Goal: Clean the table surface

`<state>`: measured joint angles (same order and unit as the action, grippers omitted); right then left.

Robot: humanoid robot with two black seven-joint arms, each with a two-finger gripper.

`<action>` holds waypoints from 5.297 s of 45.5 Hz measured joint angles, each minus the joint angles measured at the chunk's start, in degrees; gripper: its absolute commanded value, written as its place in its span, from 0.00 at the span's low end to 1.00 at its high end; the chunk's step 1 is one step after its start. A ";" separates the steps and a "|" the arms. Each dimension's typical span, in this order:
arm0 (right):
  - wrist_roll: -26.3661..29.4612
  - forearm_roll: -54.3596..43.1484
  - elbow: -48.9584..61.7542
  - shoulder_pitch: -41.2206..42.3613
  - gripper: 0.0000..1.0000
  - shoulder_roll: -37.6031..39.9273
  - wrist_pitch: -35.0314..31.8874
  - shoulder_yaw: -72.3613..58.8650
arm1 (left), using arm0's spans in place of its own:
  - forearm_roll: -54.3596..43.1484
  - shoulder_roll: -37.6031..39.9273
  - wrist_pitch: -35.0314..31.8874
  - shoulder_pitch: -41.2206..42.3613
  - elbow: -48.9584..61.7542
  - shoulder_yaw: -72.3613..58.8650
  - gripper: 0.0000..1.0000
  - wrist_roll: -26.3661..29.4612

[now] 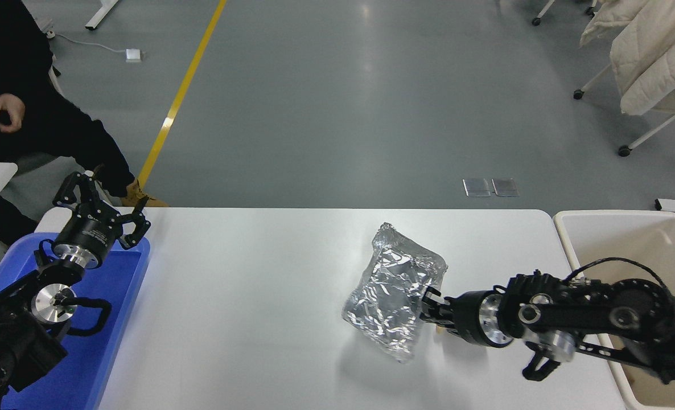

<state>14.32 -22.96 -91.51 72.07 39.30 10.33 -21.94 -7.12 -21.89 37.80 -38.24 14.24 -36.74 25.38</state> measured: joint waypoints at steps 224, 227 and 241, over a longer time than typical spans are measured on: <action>-39.91 11.27 50.06 -38.15 1.00 -29.73 -10.17 71.94 | 0.00 0.00 -0.18 0.09 0.00 0.00 1.00 0.02; -40.11 11.27 50.23 -38.26 1.00 -30.35 -10.24 72.18 | 0.00 0.00 -0.18 0.09 0.00 0.00 1.00 0.02; -40.54 11.22 50.42 -40.37 1.00 -30.50 -10.69 72.23 | 0.00 0.00 -0.18 0.09 0.00 0.00 1.00 0.02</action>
<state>-26.22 -11.74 -41.09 31.70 8.79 -0.36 50.29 -7.12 -21.88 37.61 -38.15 14.24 -36.74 25.40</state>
